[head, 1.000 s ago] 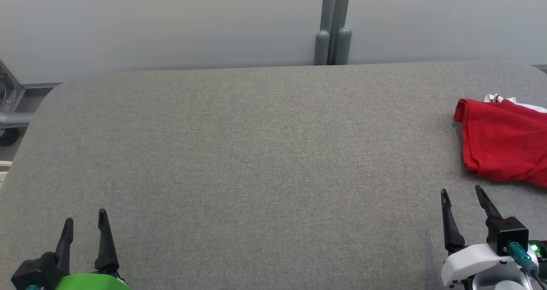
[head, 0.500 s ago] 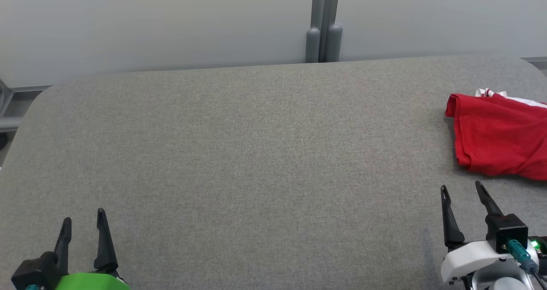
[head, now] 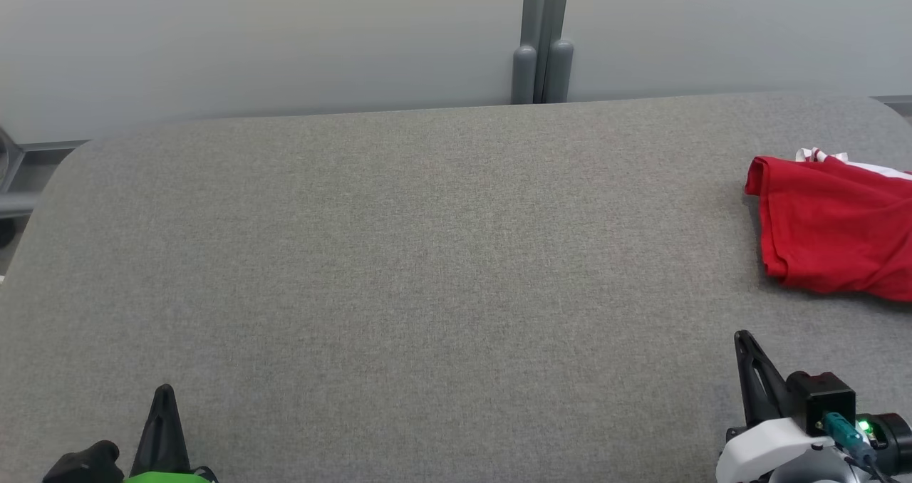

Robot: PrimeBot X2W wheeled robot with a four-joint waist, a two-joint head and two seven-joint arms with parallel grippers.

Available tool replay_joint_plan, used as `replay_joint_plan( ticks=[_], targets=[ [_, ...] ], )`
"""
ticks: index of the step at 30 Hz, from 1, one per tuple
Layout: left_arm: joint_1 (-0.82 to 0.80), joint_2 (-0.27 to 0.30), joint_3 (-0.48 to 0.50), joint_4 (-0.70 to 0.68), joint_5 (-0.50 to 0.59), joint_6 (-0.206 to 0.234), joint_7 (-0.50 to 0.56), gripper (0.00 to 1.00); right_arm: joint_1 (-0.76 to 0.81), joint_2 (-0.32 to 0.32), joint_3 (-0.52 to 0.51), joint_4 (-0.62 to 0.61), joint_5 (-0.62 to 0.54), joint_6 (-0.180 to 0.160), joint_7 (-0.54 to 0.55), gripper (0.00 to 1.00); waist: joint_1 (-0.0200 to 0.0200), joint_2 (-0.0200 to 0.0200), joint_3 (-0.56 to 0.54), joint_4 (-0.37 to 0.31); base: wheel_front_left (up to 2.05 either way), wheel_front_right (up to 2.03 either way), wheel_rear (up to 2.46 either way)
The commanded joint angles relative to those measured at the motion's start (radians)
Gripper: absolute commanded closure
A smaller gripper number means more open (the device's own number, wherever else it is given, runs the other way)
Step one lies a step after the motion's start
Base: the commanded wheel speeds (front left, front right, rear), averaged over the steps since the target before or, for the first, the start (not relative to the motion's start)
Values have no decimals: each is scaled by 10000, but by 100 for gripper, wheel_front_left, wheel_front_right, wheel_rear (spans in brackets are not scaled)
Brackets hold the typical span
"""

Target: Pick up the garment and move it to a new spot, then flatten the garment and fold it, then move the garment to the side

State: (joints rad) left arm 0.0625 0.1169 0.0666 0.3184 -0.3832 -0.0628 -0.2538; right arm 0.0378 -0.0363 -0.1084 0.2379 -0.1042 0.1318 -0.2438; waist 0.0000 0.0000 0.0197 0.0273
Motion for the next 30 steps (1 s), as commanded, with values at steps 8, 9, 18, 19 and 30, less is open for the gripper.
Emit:
replay_joint_plan(
  ticks=[8, 9, 18, 19, 30],
  targets=[
    [-324, -8, 70, -231, -1646, -104, 446, 100, -329, -64, -113, -104, 2326, -2, 523, 100, 0, 0, -13, -21, 0, 0, 0],
    [-343, -17, 68, -245, -1805, -112, 489, 100, -337, -66, -106, -115, 2548, -2, 562, 100, 0, 0, -14, -23, 0, 0, 0],
    [-494, -92, 69, -330, -3010, -179, 810, 100, -422, -78, -90, -161, 4228, -3, 891, 100, 0, 0, -25, -41, 0, 0, 0],
    [-512, -100, 70, -339, -3150, -188, 850, 100, -434, -80, -92, -162, 4425, -3, 937, 100, 0, 0, -27, -43, 0, 0, 0],
    [-708, -187, 82, -433, -4620, -270, 1256, 100, -589, -95, -130, -159, 6459, -5, 1390, 100, 0, 0, -42, -67, 0, 0, 0]
  ],
)
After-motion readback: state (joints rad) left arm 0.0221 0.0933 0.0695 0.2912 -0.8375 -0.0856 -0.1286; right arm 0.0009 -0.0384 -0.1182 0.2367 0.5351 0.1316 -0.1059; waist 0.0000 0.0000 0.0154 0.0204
